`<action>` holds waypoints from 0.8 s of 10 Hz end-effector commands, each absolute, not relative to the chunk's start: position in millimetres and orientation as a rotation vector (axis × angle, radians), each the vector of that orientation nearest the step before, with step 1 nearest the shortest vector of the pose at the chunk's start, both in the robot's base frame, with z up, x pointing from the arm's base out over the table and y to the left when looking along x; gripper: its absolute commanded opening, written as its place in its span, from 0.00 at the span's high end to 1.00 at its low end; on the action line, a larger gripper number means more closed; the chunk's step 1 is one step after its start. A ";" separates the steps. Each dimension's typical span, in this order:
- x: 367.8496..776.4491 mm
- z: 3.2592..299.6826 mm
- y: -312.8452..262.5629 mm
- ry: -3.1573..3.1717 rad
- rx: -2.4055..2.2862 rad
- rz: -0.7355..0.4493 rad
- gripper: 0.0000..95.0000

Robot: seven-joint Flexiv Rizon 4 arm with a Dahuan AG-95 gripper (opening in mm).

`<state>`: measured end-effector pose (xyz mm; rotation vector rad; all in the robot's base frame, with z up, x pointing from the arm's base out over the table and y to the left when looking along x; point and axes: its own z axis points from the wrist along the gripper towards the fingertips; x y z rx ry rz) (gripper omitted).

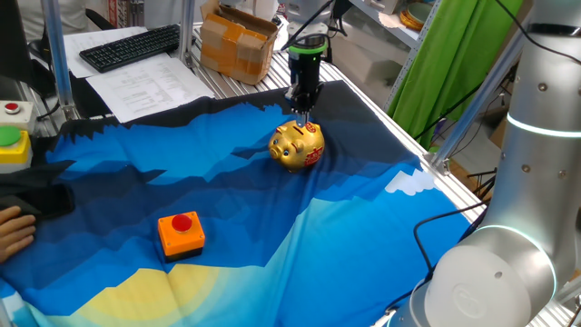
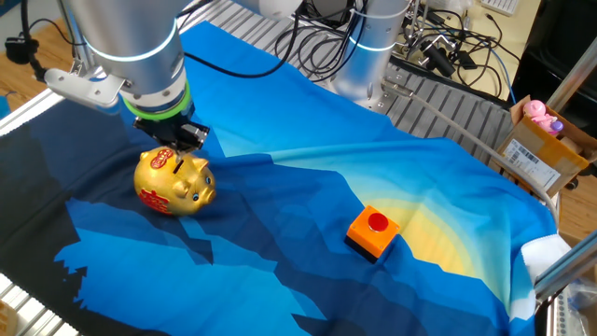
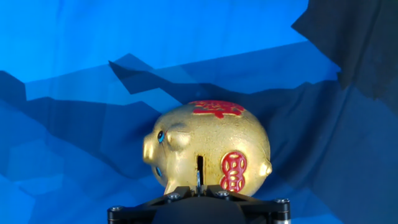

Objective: Drop coins into a piggy bank

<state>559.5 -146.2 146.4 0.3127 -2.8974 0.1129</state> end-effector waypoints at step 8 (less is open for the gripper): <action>560.2 132.1 -149.3 -2.906 0.324 0.103 1.00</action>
